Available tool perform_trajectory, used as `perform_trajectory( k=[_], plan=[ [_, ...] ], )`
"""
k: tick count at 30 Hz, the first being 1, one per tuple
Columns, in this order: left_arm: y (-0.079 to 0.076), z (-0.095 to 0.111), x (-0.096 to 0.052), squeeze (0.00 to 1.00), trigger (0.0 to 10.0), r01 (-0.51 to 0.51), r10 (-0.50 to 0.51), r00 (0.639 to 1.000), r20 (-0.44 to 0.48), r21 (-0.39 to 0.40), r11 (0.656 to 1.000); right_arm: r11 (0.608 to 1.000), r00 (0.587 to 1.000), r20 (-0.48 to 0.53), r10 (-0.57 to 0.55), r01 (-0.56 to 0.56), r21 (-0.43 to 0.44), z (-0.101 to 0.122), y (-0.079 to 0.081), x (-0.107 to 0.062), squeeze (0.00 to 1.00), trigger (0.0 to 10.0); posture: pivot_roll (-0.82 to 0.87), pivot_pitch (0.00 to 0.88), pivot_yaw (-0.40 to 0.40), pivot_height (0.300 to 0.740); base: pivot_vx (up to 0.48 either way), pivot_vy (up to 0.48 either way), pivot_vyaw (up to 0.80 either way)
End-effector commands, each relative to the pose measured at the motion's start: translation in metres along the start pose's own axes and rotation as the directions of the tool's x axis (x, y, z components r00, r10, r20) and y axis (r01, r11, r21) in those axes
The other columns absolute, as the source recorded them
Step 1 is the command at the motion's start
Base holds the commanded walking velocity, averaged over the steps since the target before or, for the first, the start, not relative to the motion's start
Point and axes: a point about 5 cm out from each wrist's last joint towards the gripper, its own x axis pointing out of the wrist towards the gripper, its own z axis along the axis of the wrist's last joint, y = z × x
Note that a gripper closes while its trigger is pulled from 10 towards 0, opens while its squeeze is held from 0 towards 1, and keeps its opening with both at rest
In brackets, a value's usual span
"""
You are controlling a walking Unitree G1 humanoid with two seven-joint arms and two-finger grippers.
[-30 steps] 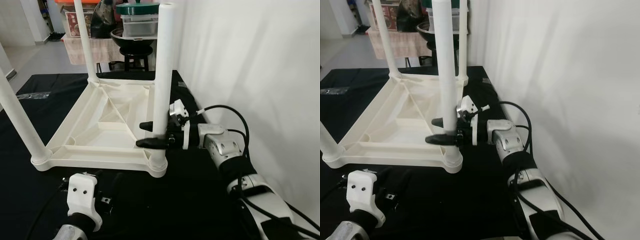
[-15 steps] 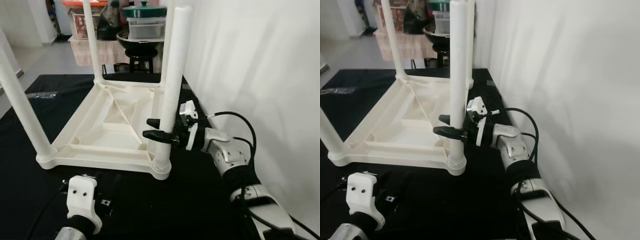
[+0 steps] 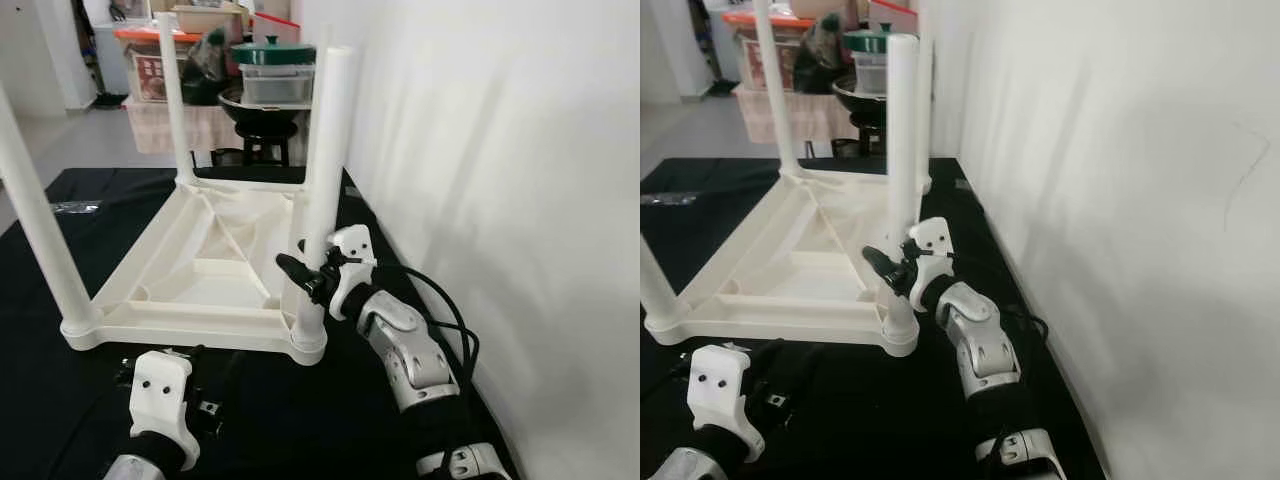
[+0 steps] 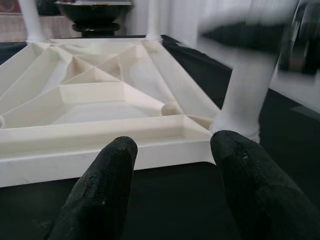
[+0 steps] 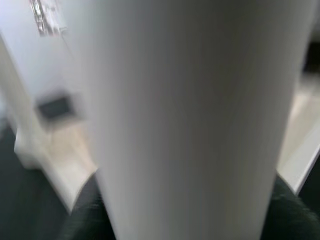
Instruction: Building children table
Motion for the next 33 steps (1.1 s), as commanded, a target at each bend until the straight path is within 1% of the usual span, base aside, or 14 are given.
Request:
perform_trajectory(
  k=[1,6,7,8,9,10,11,14,21,22,23,30,32,33],
  plan=[
    [0.002,-0.003,0.001,0.00,10.0,-0.003,0.003,1.000,-0.022,-0.003,1.000,0.999,0.999,-0.012,0.050,-0.050,0.021,-0.002,0.002,-0.001,1.00,10.0,0.04,0.000,-0.041,0.740,0.000,0.000,0.00],
    [0.000,-0.004,0.003,0.00,10.0,0.005,-0.005,1.000,-0.021,-0.005,1.000,0.952,0.953,0.058,0.298,-0.293,-0.088,0.034,-0.004,-0.002,1.00,10.0,0.04,0.000,-0.043,0.740,0.000,0.000,0.00],
    [-0.001,-0.004,0.004,0.00,10.0,0.007,-0.007,1.000,-0.020,-0.004,1.000,0.924,0.928,0.055,0.368,-0.358,-0.132,0.044,-0.005,-0.003,0.80,10.0,0.04,0.000,-0.045,0.740,0.000,0.000,0.00],
    [-0.001,-0.004,0.004,0.00,10.0,0.007,-0.007,1.000,-0.019,-0.004,1.000,0.898,0.904,0.042,0.425,-0.415,-0.146,0.049,-0.005,-0.005,0.10,10.0,0.05,0.000,-0.049,0.740,0.000,0.000,0.00],
    [-0.001,-0.004,0.004,0.00,10.0,0.007,-0.007,1.000,-0.018,-0.004,1.000,0.880,0.888,0.032,0.459,-0.449,-0.152,0.051,-0.004,-0.007,0.10,10.0,0.05,0.000,-0.049,0.740,0.000,0.000,0.00],
    [-0.001,-0.004,0.005,0.00,10.0,0.005,-0.005,1.000,-0.017,-0.004,1.000,0.840,0.852,0.006,0.523,-0.514,-0.174,0.054,-0.004,-0.009,0.00,10.0,0.05,0.000,-0.054,0.740,0.000,0.000,0.00],
    [-0.001,-0.004,0.006,0.00,10.0,0.003,-0.003,1.000,-0.015,-0.003,1.000,0.782,0.798,-0.038,0.602,-0.599,-0.173,0.056,-0.008,-0.010,0.00,10.0,0.06,0.000,-0.056,0.740,0.000,0.000,0.00],
    [-0.001,-0.004,0.006,0.00,10.0,0.002,-0.002,1.000,-0.014,-0.004,1.000,0.752,0.767,-0.053,0.640,-0.639,-0.165,0.059,-0.011,-0.009,0.00,10.0,0.06,0.000,-0.057,0.740,0.000,0.000,0.00],
    [-0.001,-0.004,0.005,0.00,10.0,-0.002,0.001,1.000,-0.013,-0.004,1.000,0.776,0.788,-0.065,0.612,-0.614,-0.144,0.062,-0.020,0.001,0.00,10.0,0.07,0.000,-0.066,0.740,0.000,0.000,0.00],
    [-0.001,-0.004,0.005,0.00,10.0,-0.003,0.003,1.000,-0.013,-0.005,1.000,0.773,0.783,-0.057,0.620,-0.621,-0.131,0.062,-0.022,0.000,0.00,0.6,0.07,0.000,-0.066,0.740,0.000,0.000,0.00],
    [-0.001,-0.004,0.005,0.00,10.0,-0.005,0.005,1.000,-0.013,-0.005,1.000,0.770,0.779,-0.049,0.625,-0.626,-0.125,0.061,-0.023,-0.002,0.00,0.0,0.07,0.000,-0.066,0.740,0.000,0.000,0.00],
    [-0.001,-0.004,0.005,0.00,10.0,-0.005,0.005,1.000,-0.016,-0.005,1.000,0.772,0.779,-0.027,0.626,-0.624,-0.118,0.059,-0.029,-0.009,0.00,0.0,0.06,0.000,-0.059,0.740,0.000,0.000,0.00],
    [-0.002,-0.004,0.005,0.00,10.0,-0.002,0.002,1.000,-0.019,-0.008,1.000,0.826,0.835,-0.011,0.551,-0.547,-0.138,0.053,-0.039,-0.018,0.00,0.0,0.05,0.000,-0.053,0.740,0.000,0.000,0.00],
    [-0.002,-0.004,0.005,0.00,10.0,-0.002,0.002,1.000,-0.019,-0.008,1.000,0.826,0.835,-0.011,0.551,-0.547,-0.138,0.053,-0.039,-0.018,0.00,0.0,0.05,0.000,-0.053,0.740,0.000,0.000,0.00]
  ],
)
